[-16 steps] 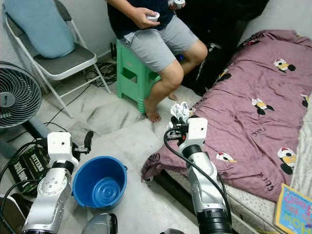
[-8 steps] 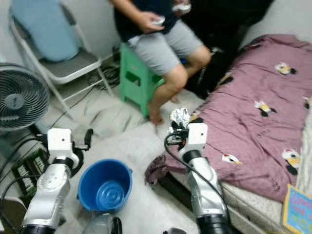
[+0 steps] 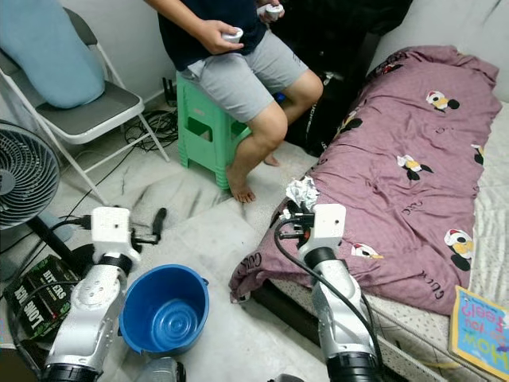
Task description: Clean up the room
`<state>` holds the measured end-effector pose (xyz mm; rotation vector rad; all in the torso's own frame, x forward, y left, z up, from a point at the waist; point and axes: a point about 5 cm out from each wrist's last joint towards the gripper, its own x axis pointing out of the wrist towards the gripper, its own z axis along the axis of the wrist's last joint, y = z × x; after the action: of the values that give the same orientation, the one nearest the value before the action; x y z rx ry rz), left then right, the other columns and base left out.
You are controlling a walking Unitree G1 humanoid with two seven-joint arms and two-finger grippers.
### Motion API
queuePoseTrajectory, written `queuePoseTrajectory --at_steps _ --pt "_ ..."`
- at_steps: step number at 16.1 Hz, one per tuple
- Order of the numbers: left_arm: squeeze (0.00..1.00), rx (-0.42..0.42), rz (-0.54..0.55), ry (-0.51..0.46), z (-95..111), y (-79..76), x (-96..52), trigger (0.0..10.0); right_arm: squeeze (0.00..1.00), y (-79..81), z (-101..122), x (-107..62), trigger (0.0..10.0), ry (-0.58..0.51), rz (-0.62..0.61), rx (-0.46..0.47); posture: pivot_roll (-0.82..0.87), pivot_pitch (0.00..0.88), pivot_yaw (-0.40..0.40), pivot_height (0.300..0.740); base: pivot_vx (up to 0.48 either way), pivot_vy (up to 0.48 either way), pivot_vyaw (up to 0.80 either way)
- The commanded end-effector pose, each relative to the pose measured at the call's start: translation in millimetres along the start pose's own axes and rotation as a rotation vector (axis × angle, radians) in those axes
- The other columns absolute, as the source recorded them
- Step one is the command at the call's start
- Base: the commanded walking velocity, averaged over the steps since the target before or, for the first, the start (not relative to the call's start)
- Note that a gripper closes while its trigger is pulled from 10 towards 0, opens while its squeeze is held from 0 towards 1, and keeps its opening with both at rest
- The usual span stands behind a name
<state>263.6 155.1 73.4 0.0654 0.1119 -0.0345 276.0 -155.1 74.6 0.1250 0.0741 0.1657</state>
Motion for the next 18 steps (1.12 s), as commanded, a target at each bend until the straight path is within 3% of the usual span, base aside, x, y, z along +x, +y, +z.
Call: queuePoseTrajectory --at_steps 1,11,13,18 --pt "0.0 -0.001 -0.002 -0.008 0.8 1.6 -1.4 10.0 0.0 -1.3 3.7 0.1 10.0 -0.016 -0.008 -0.004 0.0 0.045 -0.006 0.74 0.0 -0.24 0.0" --pt "0.0 -0.001 -0.021 -0.005 0.1 -0.6 -1.2 10.0 0.0 0.3 2.3 -1.6 10.0 -0.016 -0.003 -0.002 -0.01 0.05 0.0 0.74 0.0 -0.434 0.0" --pt "0.0 -0.01 -0.008 -0.012 0.5 -0.4 -1.2 10.0 0.0 0.4 2.4 -2.4 10.0 -0.021 0.001 -0.007 -0.01 0.05 0.0 0.74 0.0 0.0 0.0" --pt "0.0 -0.012 -0.01 -0.007 -0.2 -0.6 -2.0 10.0 0.0 2.3 2.0 -3.7 10.0 -0.026 0.01 -0.012 0.0 0.053 0.002 0.74 0.0 0.0 0.78"
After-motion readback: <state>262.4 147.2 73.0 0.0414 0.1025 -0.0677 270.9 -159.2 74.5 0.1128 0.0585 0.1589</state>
